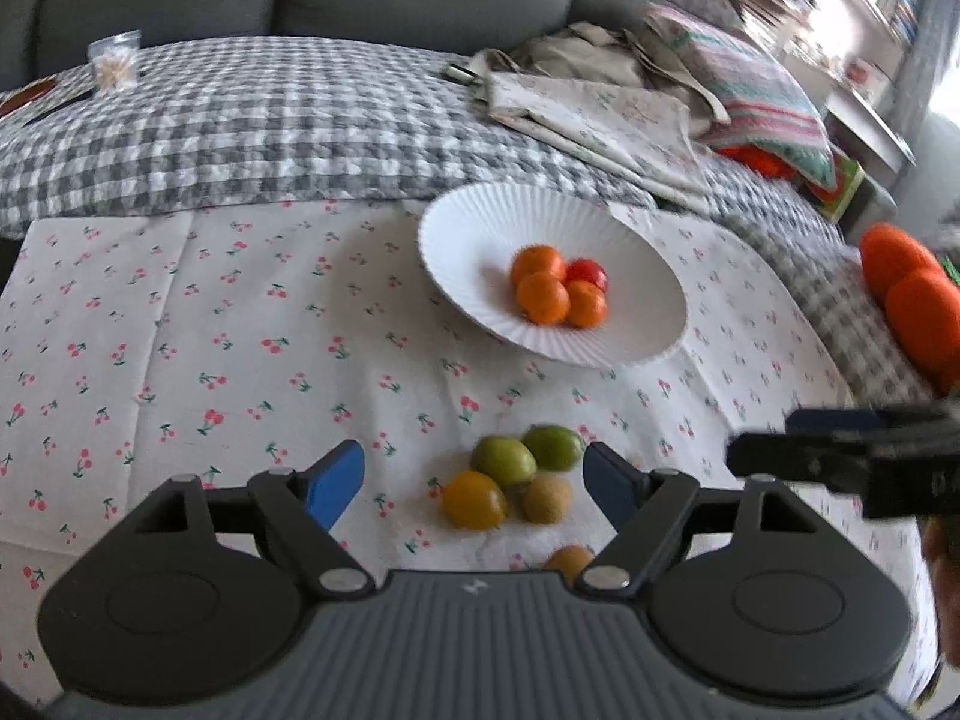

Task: Organize fruits
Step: 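Withdraw both tools from the bowl toward the limes and kiwis, then grasp a brown kiwi with the left tool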

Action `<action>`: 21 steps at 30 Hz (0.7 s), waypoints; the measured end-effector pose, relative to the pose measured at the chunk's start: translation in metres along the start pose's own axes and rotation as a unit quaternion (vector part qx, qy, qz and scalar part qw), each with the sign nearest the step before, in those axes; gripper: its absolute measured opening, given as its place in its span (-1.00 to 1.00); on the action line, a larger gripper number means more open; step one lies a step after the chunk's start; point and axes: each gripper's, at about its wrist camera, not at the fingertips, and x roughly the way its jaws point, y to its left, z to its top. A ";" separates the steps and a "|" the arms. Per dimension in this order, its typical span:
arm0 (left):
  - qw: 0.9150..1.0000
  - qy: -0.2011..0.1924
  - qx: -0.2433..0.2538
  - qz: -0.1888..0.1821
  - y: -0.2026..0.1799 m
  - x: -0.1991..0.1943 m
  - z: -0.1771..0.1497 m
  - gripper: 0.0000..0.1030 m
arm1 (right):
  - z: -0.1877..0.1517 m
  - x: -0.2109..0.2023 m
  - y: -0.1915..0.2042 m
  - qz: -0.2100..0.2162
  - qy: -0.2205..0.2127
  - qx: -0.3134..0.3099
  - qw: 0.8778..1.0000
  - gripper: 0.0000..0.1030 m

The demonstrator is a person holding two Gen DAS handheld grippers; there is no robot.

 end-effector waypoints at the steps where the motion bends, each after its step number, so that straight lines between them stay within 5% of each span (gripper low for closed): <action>1: 1.000 0.006 0.007 -0.002 -0.003 0.001 -0.003 0.52 | 0.000 0.001 0.000 0.001 0.002 0.001 1.000 0.70; 7: 0.995 0.050 0.079 -0.022 -0.030 0.007 -0.031 0.46 | -0.002 0.003 0.001 -0.005 0.004 -0.006 1.000 0.70; 19: 0.983 0.092 0.156 -0.033 -0.050 0.024 -0.064 -0.53 | -0.005 0.009 0.004 -0.008 0.014 -0.016 1.000 0.70; 21: 0.983 0.092 0.154 -0.035 -0.049 0.025 -0.061 -0.53 | -0.005 0.010 0.004 -0.009 0.016 -0.016 1.000 0.70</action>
